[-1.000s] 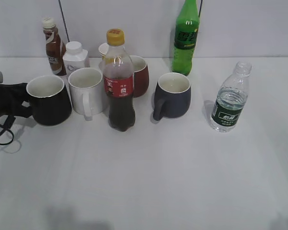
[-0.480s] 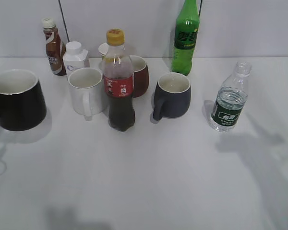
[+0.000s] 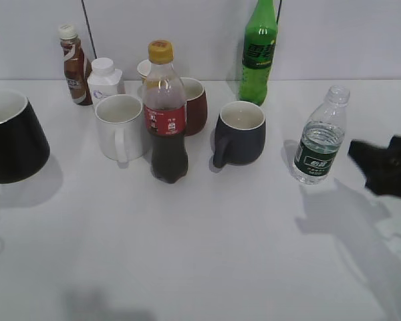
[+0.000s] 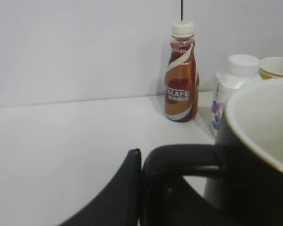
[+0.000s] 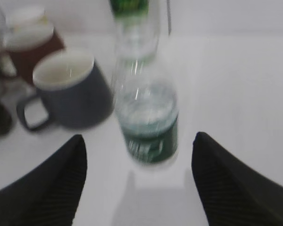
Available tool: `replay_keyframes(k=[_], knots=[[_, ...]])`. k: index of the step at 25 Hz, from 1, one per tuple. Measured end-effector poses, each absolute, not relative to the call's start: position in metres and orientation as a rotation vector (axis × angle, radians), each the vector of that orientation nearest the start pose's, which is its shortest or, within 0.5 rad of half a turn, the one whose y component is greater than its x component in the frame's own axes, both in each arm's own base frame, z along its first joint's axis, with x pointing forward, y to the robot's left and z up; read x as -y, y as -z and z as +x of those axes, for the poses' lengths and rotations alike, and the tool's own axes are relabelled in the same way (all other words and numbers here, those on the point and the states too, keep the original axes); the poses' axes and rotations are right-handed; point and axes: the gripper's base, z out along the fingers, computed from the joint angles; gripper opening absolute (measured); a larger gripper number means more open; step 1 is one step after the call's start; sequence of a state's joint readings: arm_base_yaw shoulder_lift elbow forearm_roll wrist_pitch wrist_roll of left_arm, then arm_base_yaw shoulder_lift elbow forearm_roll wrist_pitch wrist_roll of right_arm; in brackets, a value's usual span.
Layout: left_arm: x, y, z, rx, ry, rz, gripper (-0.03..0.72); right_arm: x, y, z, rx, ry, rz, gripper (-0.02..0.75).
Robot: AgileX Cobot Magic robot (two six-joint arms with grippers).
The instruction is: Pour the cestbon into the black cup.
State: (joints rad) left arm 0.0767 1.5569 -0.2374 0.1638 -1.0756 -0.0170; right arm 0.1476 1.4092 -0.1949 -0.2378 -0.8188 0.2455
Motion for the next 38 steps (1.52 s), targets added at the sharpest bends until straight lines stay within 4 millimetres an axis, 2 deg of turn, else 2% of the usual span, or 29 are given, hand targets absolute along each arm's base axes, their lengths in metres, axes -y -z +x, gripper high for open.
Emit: replay_keyframes(k=[4, 8, 13, 17, 20, 21, 22, 23, 26, 29, 32, 35, 38], knots=[[0.009, -0.161, 0.228, -1.741, 0.057, 0.097, 0.044, -0.05, -0.134, 0.206, -1.884, -0.322, -0.254, 0.545], [0.018, -0.161, 0.227, -1.74, 0.087, 0.132, 0.044, -0.049, -0.107, 0.215, -1.918, -0.297, -0.241, 0.615], [0.02, -0.161, 0.227, -1.74, 0.09, 0.141, 0.044, -0.052, -0.08, 0.243, -1.964, -0.289, -0.228, 0.657], [0.02, -0.161, 0.227, -1.741, 0.089, 0.141, 0.044, -0.058, -0.076, 0.271, -1.908, -0.302, -0.249, 0.657], [0.02, -0.159, 0.227, -1.766, 0.088, 0.145, 0.044, -0.065, -0.081, 0.296, -1.833, -0.328, -0.275, 0.643], [0.02, -0.157, 0.226, -1.781, 0.089, 0.15, 0.044, -0.066, -0.082, 0.301, -1.823, -0.331, -0.282, 0.608], [0.021, -0.156, 0.226, -1.798, 0.091, 0.156, 0.044, -0.067, -0.084, 0.306, -1.816, -0.331, -0.287, 0.531], [0.023, -0.155, 0.227, -1.808, 0.092, 0.165, 0.044, -0.067, -0.085, 0.308, -1.814, -0.329, -0.287, 0.492], [0.035, -0.155, 0.231, -1.837, 0.104, 0.245, 0.043, -0.067, -0.086, 0.308, -1.817, -0.325, -0.287, 0.505], [0.057, -0.156, 0.233, -1.849, 0.15, 0.345, 0.043, -0.07, -0.097, 0.305, -1.828, -0.326, -0.332, 0.505], [0.083, -0.159, 0.232, -1.846, 0.212, 0.456, 0.043, -0.079, -0.124, 0.299, -1.828, -0.285, -0.448, 0.505], [0.111, -0.163, 0.232, -1.846, 0.27, 0.562, 0.043, -0.1, -0.158, 0.286, -1.783, -0.184, -0.626, 0.505], [0.136, -0.173, 0.234, -1.831, 0.315, 0.636, 0.043, -0.121, -0.182, 0.273, -1.734, -0.067, -0.808, 0.505]])
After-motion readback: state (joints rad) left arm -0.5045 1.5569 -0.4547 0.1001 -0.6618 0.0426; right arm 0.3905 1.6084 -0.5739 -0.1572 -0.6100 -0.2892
